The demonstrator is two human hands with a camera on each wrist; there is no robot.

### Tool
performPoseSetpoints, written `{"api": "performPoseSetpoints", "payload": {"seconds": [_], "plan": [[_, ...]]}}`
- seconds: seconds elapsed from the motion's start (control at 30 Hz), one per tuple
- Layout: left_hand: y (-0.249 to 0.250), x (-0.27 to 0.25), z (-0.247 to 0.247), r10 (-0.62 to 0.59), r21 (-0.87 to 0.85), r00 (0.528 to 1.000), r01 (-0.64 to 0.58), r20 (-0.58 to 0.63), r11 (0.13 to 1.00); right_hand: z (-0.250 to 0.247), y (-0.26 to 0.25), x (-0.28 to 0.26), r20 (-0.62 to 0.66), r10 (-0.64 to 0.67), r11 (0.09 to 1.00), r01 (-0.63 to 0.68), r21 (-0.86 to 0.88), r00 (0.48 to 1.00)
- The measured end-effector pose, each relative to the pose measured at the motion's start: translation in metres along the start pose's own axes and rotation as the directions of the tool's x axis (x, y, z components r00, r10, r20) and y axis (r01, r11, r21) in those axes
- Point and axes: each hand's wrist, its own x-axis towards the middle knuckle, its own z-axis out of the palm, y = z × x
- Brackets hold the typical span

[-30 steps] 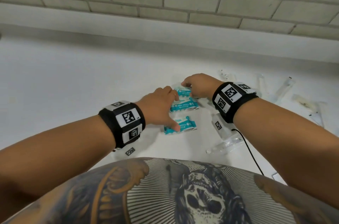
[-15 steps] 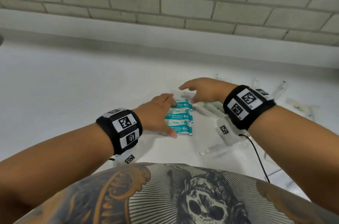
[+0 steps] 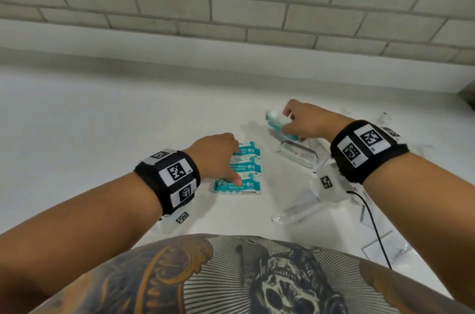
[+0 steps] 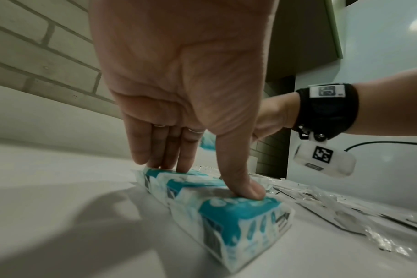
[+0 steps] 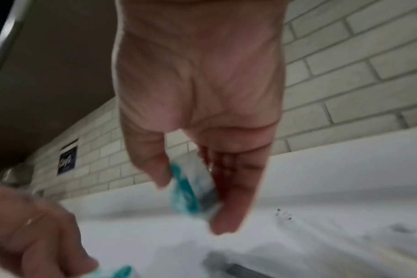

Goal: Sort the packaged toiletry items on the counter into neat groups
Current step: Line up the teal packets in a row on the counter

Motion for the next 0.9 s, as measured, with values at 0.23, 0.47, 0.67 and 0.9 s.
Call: {"api": "performPoseSetpoints", "payload": {"seconds": [0.23, 0.47, 0.67, 0.9], "plan": [[-0.001, -0.002, -0.001, 0.005, -0.023, 1.000, -0.005, 0.004, 1.000, 0.011, -0.030, 0.045, 0.041, -0.117, 0.975, 0.106, 0.197, 0.992], [-0.004, -0.002, 0.002, 0.021, -0.048, 1.000, -0.021, -0.001, 0.999, 0.034, -0.057, 0.065, 0.111, -0.150, 0.979, 0.163, -0.119, 0.982], [-0.013, 0.004, -0.006, 0.056, -0.101, 0.998, -0.055, 0.002, 0.993, -0.004, -0.029, 0.036, 0.026, -0.123, 0.945, 0.125, -0.301, 0.992], [-0.001, 0.023, -0.007, 0.029, -0.061, 1.000, -0.029, -0.004, 0.998, 0.028, 0.022, -0.002, 0.155, 0.054, 0.908, 0.016, -0.420, 0.986]]}}
